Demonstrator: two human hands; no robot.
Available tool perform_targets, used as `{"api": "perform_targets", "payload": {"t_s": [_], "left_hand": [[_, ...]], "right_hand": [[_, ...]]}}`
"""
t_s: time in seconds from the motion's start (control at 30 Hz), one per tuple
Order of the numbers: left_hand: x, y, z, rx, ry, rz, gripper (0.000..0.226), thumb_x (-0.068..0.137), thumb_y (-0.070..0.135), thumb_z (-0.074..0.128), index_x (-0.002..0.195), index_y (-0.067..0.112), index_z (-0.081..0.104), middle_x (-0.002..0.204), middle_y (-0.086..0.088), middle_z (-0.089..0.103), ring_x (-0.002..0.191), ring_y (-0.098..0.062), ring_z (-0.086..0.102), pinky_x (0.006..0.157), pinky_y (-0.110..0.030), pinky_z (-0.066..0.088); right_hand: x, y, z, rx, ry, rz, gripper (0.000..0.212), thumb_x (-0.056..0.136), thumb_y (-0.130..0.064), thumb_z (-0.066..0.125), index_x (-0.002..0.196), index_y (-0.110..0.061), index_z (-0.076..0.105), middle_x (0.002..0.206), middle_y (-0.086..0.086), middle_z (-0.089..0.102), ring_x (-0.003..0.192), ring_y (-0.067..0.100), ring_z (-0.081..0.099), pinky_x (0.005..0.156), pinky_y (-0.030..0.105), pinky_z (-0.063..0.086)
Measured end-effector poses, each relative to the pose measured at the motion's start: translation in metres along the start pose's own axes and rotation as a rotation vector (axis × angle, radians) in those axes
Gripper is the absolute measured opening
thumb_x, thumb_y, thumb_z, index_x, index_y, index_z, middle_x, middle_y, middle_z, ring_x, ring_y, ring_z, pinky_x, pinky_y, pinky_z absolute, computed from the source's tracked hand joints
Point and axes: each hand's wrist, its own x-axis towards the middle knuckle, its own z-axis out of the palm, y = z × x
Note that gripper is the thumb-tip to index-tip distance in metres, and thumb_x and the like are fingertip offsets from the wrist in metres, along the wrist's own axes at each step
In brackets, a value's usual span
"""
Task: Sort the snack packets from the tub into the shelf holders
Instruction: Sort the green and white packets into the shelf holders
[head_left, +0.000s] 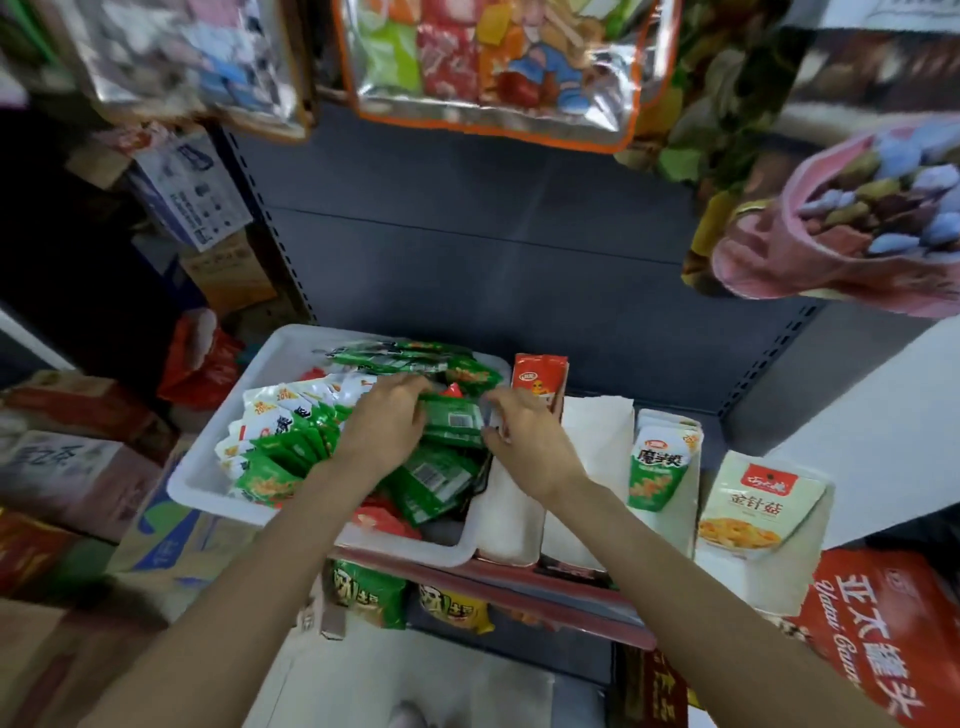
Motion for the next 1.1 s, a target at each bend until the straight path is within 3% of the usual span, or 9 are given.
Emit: {"api": "perform_targets", "payload": {"t_s": [0.23, 0.37, 0.53, 0.67, 0.77, 0.83, 0.93, 1.03, 1.1], "left_hand": [[-0.004, -0.064, -0.014, -0.041, -0.193, -0.04, 0.039, 0.093, 0.012, 0.052, 0.132, 0.01, 0.05, 0.137, -0.01, 0.047, 0.123, -0.028, 0.046, 0.103, -0.035, 0.037], [-0.009, -0.079, -0.018, -0.115, -0.189, -0.032, 0.042, 0.094, 0.011, 0.052, 0.135, 0.011, 0.047, 0.139, -0.01, 0.045, 0.12, -0.025, 0.047, 0.099, -0.027, 0.034], [-0.02, -0.09, -0.021, -0.382, -0.102, -0.082, 0.045, 0.092, 0.008, 0.055, 0.136, 0.017, 0.046, 0.141, -0.003, 0.043, 0.128, -0.019, 0.043, 0.097, -0.018, 0.033], [-0.022, -0.079, -0.027, -0.524, 0.05, -0.14, 0.064, 0.09, 0.01, 0.06, 0.145, 0.016, 0.029, 0.146, -0.005, 0.035, 0.128, -0.017, 0.044, 0.101, -0.027, 0.039], [-0.018, -0.059, -0.028, -0.651, 0.083, -0.127, 0.07, 0.087, 0.015, 0.065, 0.146, 0.012, 0.026, 0.143, -0.001, 0.039, 0.123, -0.013, 0.047, 0.098, -0.024, 0.039], [-0.014, -0.04, -0.027, -0.734, 0.04, -0.092, 0.062, 0.085, 0.016, 0.067, 0.14, 0.009, 0.038, 0.131, 0.0, 0.051, 0.116, -0.011, 0.051, 0.094, -0.019, 0.039], [-0.006, -0.008, -0.021, -0.728, 0.014, 0.011, 0.02, 0.086, 0.014, 0.066, 0.106, 0.013, 0.062, 0.102, 0.002, 0.067, 0.096, -0.007, 0.063, 0.086, -0.019, 0.047], [-0.002, 0.029, -0.016, -0.757, 0.006, 0.089, 0.014, 0.087, 0.009, 0.063, 0.08, 0.018, 0.056, 0.074, 0.013, 0.061, 0.067, 0.006, 0.058, 0.067, -0.012, 0.047], [0.0, 0.056, -0.008, -0.772, -0.06, 0.134, 0.012, 0.087, 0.007, 0.063, 0.08, 0.014, 0.056, 0.069, 0.012, 0.06, 0.064, 0.002, 0.058, 0.067, -0.022, 0.052]], "right_hand": [[0.044, -0.043, 0.054, 0.015, -0.275, 0.139, 0.066, 0.095, -0.033, 0.052, 0.147, -0.007, 0.021, 0.144, 0.017, 0.037, 0.128, 0.029, 0.042, 0.1, 0.032, 0.037], [0.049, -0.053, 0.066, -0.193, -0.214, 0.089, 0.053, 0.094, -0.036, 0.054, 0.135, -0.006, 0.039, 0.12, 0.017, 0.058, 0.108, 0.03, 0.057, 0.084, 0.036, 0.048], [0.041, -0.057, 0.059, -0.414, -0.19, -0.074, 0.036, 0.099, -0.035, 0.041, 0.126, -0.013, 0.051, 0.102, 0.016, 0.066, 0.095, 0.034, 0.062, 0.075, 0.038, 0.046], [0.035, -0.044, 0.045, -0.042, -0.08, -0.054, 0.024, 0.1, -0.022, 0.042, 0.098, -0.008, 0.061, 0.083, 0.009, 0.065, 0.076, 0.026, 0.06, 0.071, 0.036, 0.047], [0.028, -0.037, 0.029, 0.262, 0.03, 0.004, 0.026, 0.098, -0.015, 0.045, 0.076, -0.022, 0.056, 0.075, 0.0, 0.06, 0.072, 0.015, 0.055, 0.067, 0.027, 0.039], [0.021, -0.033, 0.017, 0.505, 0.065, 0.074, 0.022, 0.098, -0.012, 0.047, 0.081, -0.008, 0.06, 0.078, 0.012, 0.061, 0.076, 0.015, 0.055, 0.074, 0.035, 0.045], [0.009, -0.026, -0.004, 0.737, 0.103, 0.166, 0.018, 0.095, -0.005, 0.049, 0.089, 0.009, 0.057, 0.082, 0.018, 0.06, 0.08, 0.016, 0.055, 0.085, 0.051, 0.048], [-0.008, -0.012, -0.029, 0.746, 0.186, 0.162, 0.016, 0.091, 0.003, 0.052, 0.09, -0.006, 0.065, 0.084, 0.001, 0.066, 0.078, 0.006, 0.059, 0.082, 0.04, 0.051], [-0.021, -0.001, -0.049, 0.747, 0.278, 0.126, 0.024, 0.089, 0.004, 0.056, 0.098, -0.017, 0.062, 0.091, -0.006, 0.068, 0.082, 0.001, 0.062, 0.075, 0.026, 0.054]]}}
